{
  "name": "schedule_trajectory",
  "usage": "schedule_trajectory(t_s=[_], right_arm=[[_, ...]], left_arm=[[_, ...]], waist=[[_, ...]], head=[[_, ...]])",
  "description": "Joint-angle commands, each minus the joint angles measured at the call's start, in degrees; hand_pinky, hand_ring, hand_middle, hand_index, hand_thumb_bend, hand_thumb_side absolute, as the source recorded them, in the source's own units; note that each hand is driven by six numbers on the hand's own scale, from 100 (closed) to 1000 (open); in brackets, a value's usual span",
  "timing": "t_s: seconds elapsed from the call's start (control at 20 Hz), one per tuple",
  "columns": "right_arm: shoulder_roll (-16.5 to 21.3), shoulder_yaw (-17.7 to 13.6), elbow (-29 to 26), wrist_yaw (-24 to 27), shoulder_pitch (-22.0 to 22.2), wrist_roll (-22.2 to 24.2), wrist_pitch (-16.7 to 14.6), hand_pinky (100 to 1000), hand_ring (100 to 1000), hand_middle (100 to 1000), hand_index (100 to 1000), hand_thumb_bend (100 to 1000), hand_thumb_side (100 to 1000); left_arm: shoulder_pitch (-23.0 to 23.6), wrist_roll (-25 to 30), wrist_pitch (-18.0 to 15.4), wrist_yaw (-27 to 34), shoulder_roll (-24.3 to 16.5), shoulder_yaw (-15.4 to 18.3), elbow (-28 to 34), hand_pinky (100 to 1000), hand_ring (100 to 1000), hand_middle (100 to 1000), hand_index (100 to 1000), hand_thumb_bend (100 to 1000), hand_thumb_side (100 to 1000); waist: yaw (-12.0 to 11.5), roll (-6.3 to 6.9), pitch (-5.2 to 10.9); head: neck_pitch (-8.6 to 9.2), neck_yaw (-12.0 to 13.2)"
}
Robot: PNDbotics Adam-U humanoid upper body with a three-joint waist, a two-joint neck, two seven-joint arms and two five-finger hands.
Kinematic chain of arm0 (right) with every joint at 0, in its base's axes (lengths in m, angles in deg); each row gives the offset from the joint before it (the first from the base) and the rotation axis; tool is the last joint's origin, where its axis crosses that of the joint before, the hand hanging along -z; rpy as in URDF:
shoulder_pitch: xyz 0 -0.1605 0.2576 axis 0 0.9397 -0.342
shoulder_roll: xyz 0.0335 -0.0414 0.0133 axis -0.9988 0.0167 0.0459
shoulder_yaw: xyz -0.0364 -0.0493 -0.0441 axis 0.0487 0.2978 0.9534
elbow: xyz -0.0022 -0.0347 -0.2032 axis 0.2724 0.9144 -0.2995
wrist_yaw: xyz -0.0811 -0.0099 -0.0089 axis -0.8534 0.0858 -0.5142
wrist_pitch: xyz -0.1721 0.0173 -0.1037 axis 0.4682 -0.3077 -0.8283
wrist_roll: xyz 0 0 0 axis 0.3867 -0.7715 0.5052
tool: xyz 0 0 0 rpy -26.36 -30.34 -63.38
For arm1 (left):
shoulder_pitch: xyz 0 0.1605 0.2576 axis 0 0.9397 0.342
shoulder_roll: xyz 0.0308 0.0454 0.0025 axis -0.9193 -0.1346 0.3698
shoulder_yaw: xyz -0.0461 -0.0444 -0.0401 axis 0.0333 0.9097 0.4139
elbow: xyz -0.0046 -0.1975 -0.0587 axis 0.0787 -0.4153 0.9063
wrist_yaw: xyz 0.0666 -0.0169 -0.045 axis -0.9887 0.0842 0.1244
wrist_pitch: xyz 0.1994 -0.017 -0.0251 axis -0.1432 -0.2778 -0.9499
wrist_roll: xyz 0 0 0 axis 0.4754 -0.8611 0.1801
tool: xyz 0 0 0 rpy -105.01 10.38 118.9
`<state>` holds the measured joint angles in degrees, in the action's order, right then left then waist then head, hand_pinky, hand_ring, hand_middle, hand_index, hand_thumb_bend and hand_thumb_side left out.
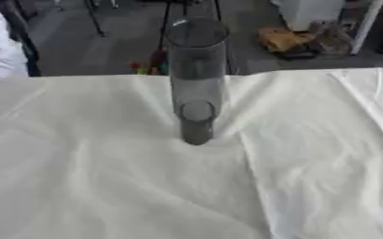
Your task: Arrange flowers into the vase.
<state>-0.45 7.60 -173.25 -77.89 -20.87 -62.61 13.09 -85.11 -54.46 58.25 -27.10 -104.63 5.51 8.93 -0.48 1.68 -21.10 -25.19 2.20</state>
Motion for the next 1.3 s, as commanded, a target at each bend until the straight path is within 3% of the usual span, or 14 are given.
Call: schedule_trajectory(t_s=[0.05, 0.55, 1.3], right_arm=[[1.38, -0.33, -0.93, 0.21, -0.16, -0.13, -0.02, 864, 822, 678, 894, 100, 1000], [1.94, -0.21, -0.93, 0.46, 0.27, -0.14, -0.12, 862, 821, 678, 893, 100, 1000], [2.05, -0.29, -0.93, 1.22, 0.65, -0.01, -0.02, 863, 821, 678, 894, 100, 1000]], left_arm=[[-2.14, -1.92, -1.15, 3.49, -0.32, 1.13, 0.24, 100, 100, 100, 100, 100, 274], [-5.42, -8.17, -4.35, 12.41, 1.23, 2.42, -2.38, 100, 100, 100, 100, 100, 311], [-8.75, -16.26, -18.36, 23.78, 2.68, 4.18, -2.09, 100, 100, 100, 100, 100, 316]], waist=[[0.15, 0.02, 1.75], [0.80, 0.53, 2.77], [2.47, 1.38, 3.39]], head=[[-0.44, 0.00], [-1.12, -0.12], [-3.57, 0.81]])
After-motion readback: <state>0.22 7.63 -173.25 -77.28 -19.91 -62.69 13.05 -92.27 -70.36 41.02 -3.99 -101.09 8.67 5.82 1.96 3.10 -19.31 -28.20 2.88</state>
